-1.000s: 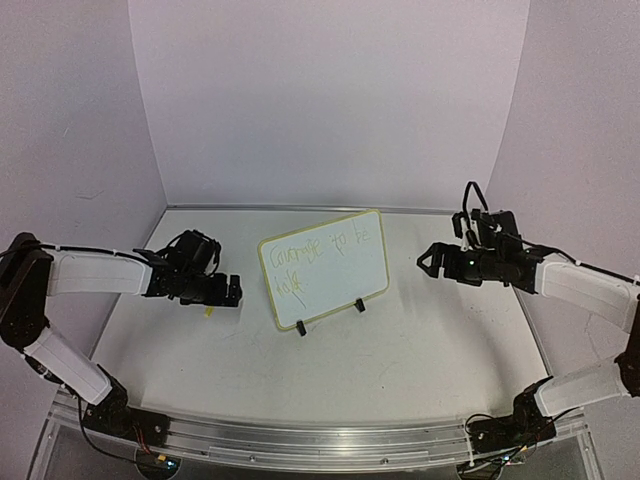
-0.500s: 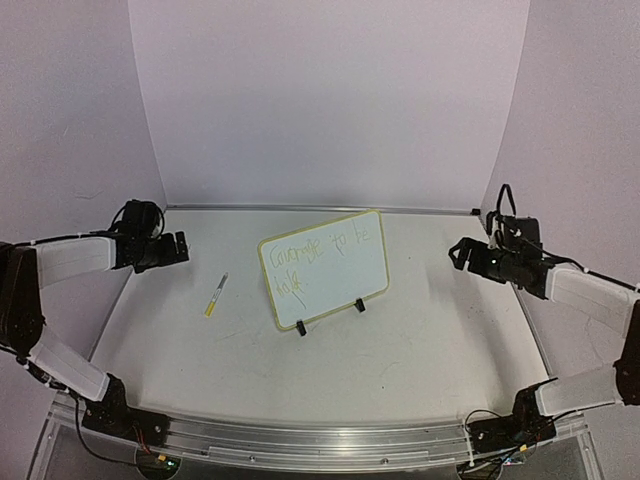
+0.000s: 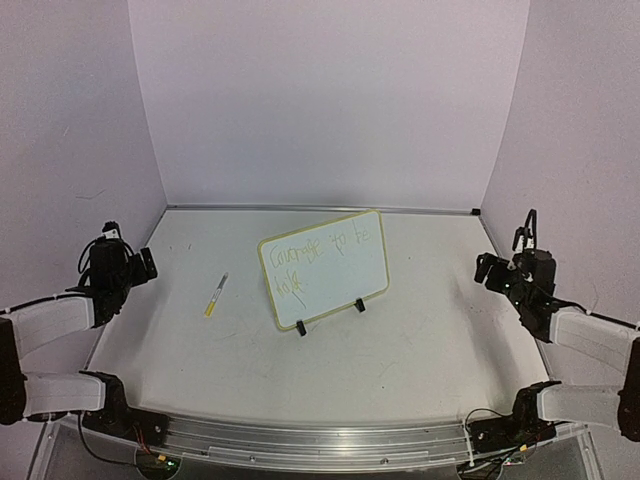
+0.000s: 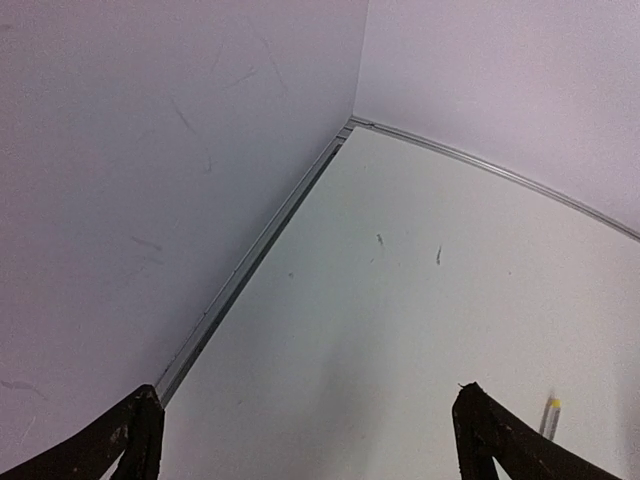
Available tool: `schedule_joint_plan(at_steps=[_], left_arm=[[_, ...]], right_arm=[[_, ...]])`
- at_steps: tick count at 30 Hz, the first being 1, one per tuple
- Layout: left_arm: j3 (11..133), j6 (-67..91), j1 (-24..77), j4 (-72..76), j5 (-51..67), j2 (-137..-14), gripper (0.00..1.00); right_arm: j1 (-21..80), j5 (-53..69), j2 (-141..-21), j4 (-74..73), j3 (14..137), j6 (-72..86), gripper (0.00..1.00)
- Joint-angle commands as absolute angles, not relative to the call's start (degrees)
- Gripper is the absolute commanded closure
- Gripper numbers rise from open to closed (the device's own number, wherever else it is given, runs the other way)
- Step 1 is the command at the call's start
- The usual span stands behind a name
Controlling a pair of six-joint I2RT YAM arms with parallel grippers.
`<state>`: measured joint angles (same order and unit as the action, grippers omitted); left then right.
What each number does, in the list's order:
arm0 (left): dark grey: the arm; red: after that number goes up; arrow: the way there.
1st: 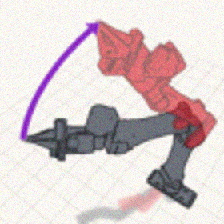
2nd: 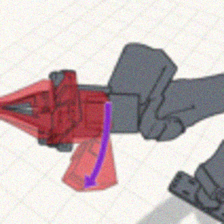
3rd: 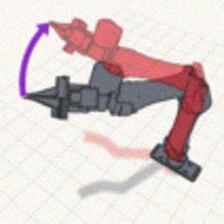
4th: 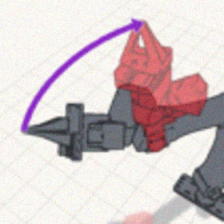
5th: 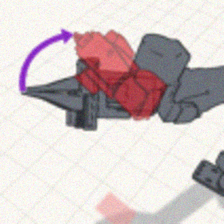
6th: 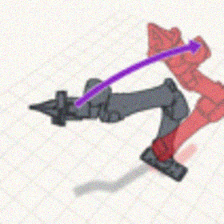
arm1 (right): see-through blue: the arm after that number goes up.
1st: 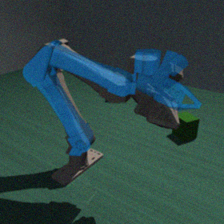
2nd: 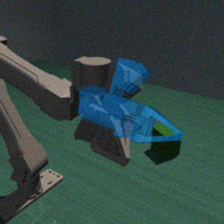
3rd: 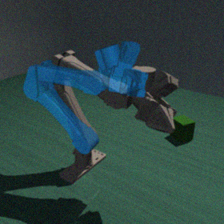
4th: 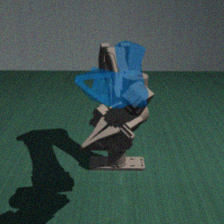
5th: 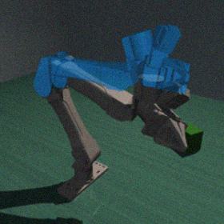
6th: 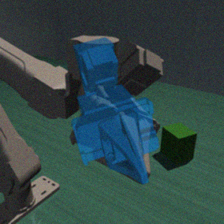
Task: Write a sentence on the whiteboard
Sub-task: Reset both arms
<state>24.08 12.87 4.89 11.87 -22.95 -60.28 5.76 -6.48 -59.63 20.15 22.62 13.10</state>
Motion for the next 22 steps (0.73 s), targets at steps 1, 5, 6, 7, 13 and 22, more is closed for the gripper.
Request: schedule_joint_plan(at_steps=[1, 5, 6, 7, 13, 22], left_arm=[[19.92, 10.70, 4.99, 20.56, -27.93, -58.12, 0.01], [18.01, 10.73, 4.99, 22.59, -29.36, -57.53, 0.01], [17.80, 10.90, 5.01, 22.99, -29.07, -57.38, 0.00], [17.57, 11.15, 5.00, 23.46, -28.52, -57.53, 0.00], [18.75, 11.58, 4.99, 22.30, -26.64, -59.14, 0.01], [18.26, 11.78, 5.01, 22.65, -26.26, -58.60, 0.01]], right_arm=[[5.71, -12.35, -57.80, 25.87, 20.82, 8.81, 0.02], [5.71, -14.74, -57.33, 27.34, 18.20, 7.71, 0.02], [5.71, -14.60, -57.12, 27.46, 18.00, 7.64, 0.02], [5.71, -14.36, -56.81, 27.60, 17.90, 7.51, 0.02], [5.71, -15.79, -55.39, 27.96, 16.98, 8.18, 0.02], [5.71, -16.04, -55.00, 28.00, 16.70, 8.31, 0.02]])
